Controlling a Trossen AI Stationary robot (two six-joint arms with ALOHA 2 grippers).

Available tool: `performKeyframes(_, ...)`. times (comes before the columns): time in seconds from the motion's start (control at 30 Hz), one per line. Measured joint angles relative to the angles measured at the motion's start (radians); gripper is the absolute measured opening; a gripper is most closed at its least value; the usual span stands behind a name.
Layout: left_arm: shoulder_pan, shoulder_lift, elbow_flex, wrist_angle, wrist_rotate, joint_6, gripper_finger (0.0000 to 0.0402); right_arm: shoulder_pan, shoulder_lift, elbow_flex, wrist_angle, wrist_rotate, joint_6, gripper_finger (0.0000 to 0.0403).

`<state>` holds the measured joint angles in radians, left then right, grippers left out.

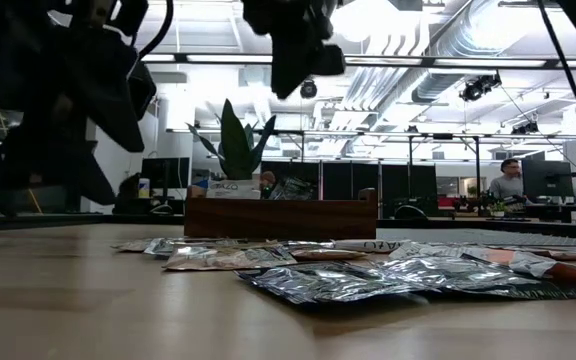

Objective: Pick & Place Tea
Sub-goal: Put the blue tea bag into the middle section of the wooden organizer

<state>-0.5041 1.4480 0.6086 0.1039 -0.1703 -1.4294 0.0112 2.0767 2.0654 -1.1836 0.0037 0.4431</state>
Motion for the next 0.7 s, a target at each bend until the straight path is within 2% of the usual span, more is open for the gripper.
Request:
performKeyframes(0.13, 0.000, 0.006, 0.000, -0.038, -0.004, -0.017, 0.0232, 0.034, -0.023, -0.162, 0.156, -0.032, 0.079, 0.0049)
performKeyframes(0.3, 0.000, 0.006, -0.001, -0.070, -0.020, -0.045, 0.0232, 0.078, -0.072, -0.375, 0.406, -0.064, 0.198, 0.0005)
performKeyframes(0.53, 0.000, 0.010, 0.000, -0.043, -0.012, -0.060, 0.0232, 0.128, -0.090, -0.597, 0.765, -0.071, 0.381, 0.0002)
performKeyframes(0.7, 0.000, 0.046, -0.001, -0.046, -0.046, -0.142, 0.0232, 0.155, -0.090, -0.700, 0.925, -0.061, 0.470, 0.0001)
